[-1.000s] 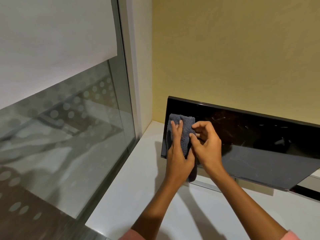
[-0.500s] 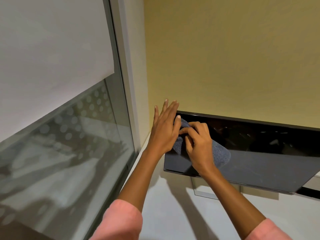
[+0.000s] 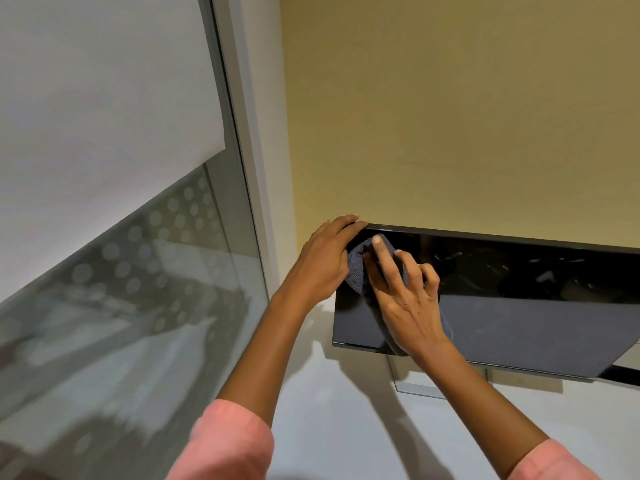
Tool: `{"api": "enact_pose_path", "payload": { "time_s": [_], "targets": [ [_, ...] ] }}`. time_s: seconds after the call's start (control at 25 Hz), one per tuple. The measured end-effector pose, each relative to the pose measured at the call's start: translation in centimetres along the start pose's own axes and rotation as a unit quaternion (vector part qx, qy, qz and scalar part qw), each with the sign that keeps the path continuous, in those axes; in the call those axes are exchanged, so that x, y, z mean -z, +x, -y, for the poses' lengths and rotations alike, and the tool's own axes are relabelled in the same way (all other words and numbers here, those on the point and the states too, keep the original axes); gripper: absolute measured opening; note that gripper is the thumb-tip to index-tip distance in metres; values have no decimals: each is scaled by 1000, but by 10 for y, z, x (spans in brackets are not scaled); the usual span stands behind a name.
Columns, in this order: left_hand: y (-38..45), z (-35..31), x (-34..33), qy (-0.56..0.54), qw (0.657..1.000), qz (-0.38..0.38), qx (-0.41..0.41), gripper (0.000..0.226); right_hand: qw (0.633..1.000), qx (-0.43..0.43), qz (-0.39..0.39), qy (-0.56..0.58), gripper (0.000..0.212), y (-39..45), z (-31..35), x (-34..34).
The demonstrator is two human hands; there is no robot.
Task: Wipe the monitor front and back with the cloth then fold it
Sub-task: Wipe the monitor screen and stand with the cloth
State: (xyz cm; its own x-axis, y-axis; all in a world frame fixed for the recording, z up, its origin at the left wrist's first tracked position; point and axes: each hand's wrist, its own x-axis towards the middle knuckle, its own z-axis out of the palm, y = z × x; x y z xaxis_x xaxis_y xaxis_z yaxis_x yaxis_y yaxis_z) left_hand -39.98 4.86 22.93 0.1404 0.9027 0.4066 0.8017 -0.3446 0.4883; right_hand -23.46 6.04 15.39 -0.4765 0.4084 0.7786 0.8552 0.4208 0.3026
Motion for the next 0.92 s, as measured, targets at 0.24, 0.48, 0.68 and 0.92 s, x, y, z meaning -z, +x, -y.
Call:
{"api": "enact_pose_path", "payload": {
  "time_s": [0.24,0.48,0.68,0.92],
  "targets": [
    [-7,-1,2,-20,1000,10,10,52,997,18,64,25,56,-35,15,-23],
    [-7,-4,2,-30,998,34,47,49,986,27,160,37,68,-26,36,-29],
    [-8,-5,4,-46,997,32,48,49,991,42,127,-4,67,-9,33,-30],
    [-9,-1,1,-59,997,29,48,49,993,-46,106,6,70,-12,19,-21]
  ]
}}
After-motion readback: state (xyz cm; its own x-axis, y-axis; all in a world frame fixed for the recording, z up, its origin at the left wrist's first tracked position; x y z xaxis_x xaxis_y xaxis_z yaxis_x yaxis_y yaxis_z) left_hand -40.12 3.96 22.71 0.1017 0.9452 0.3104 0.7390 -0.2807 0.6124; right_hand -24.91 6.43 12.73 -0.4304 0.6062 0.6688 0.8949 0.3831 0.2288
